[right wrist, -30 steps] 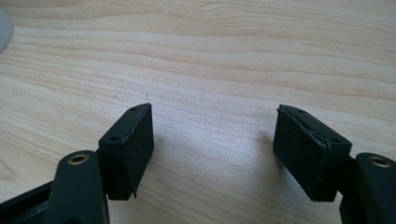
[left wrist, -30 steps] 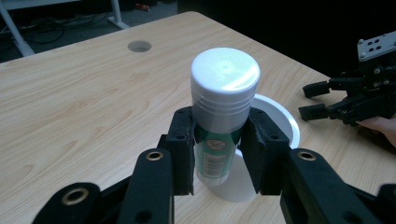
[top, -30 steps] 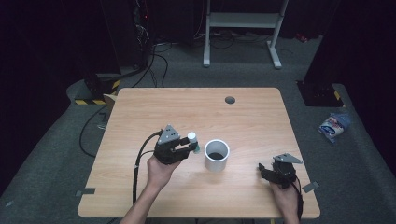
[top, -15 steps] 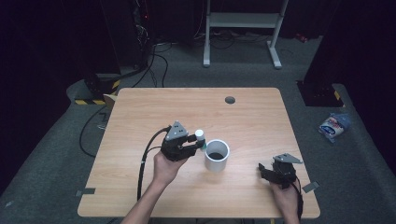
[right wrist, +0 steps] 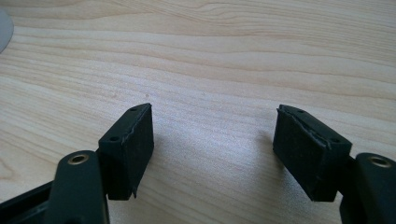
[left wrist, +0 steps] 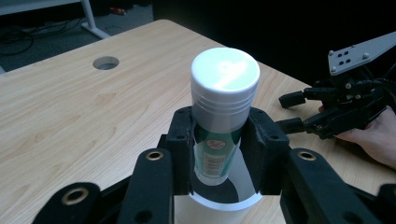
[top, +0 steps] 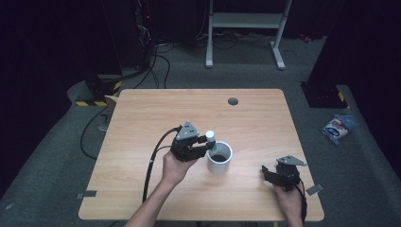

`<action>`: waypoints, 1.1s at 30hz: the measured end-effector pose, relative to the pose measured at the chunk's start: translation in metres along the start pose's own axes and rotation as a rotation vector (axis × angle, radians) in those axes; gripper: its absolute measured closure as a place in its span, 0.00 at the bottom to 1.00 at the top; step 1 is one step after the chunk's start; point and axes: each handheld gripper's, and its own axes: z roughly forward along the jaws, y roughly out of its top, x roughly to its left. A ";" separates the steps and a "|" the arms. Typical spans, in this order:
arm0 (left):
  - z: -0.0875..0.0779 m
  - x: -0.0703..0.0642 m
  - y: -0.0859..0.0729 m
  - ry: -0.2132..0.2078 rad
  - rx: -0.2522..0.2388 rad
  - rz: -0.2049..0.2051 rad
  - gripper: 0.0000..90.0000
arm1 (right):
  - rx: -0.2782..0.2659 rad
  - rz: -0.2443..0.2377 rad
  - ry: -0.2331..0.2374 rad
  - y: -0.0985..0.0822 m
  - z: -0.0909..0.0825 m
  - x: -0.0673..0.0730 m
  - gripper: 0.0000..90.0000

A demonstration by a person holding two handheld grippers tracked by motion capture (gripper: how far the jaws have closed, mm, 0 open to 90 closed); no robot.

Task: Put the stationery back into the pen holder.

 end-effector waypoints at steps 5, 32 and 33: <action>0.008 -0.004 -0.001 0.000 0.010 0.007 0.72 | 0.000 0.000 0.000 0.000 0.000 0.000 0.32; 0.042 -0.013 -0.023 0.017 0.097 0.043 0.72 | 0.000 -0.001 0.001 0.000 0.000 0.000 0.32; 0.043 -0.014 -0.024 0.015 0.098 0.044 0.72 | 0.001 0.000 0.001 0.000 0.000 0.000 0.32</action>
